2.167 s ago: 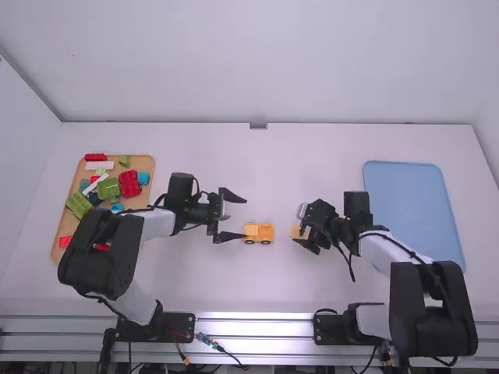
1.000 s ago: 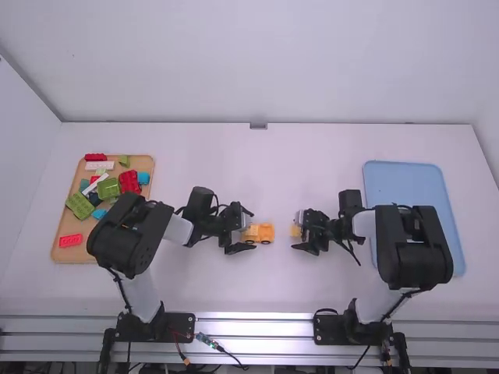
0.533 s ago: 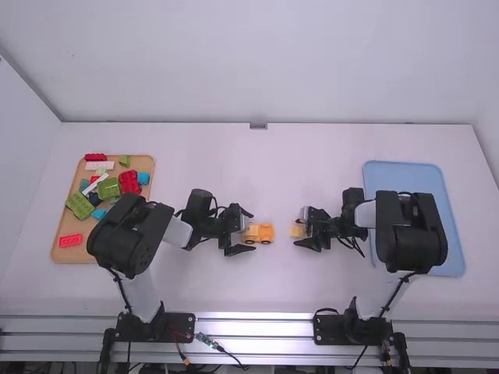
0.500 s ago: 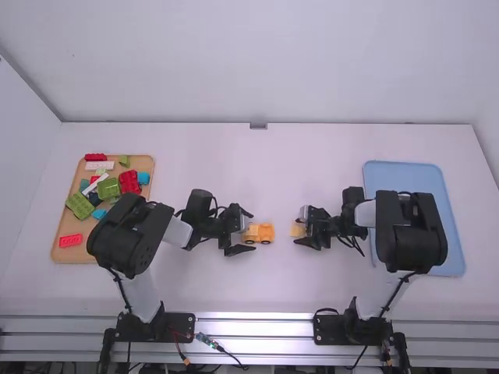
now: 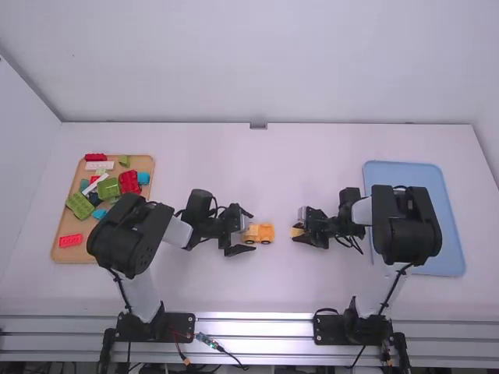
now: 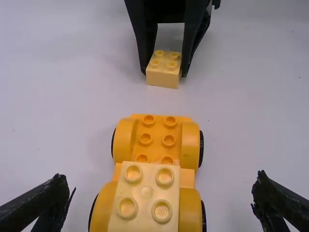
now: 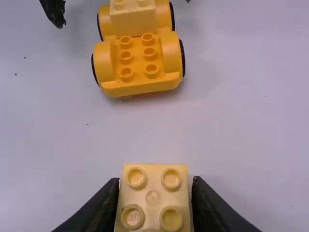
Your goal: Assemble lego blocks to make yellow taxi
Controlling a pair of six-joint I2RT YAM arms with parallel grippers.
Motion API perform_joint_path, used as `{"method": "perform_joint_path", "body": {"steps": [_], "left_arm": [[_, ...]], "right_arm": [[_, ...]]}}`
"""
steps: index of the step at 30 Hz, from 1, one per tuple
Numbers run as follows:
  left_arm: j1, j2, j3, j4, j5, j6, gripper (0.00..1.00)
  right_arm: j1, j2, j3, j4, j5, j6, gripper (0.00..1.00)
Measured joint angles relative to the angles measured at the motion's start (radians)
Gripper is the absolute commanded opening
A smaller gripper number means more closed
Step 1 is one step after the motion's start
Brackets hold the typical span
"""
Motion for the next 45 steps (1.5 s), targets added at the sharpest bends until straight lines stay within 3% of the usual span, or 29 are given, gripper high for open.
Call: {"method": "perform_joint_path", "body": {"steps": [10,23,41,45], "left_arm": [[0.000,0.003,0.000,-0.017,0.000,0.018,0.99],[0.000,0.046,0.024,-0.019,0.000,0.019,0.99],[-0.019,0.164,0.124,-0.028,0.033,0.019,0.99],[-0.020,0.165,0.124,-0.026,0.034,0.019,0.88]], "right_arm": [[0.010,0.000,0.000,-0.007,-0.010,-0.001,0.16],[0.034,0.000,0.089,-0.179,-0.038,-0.039,0.15],[0.194,0.000,0.196,-0.265,-0.101,-0.089,0.12],[0.196,0.000,0.197,-0.264,-0.108,-0.090,0.08]]}}
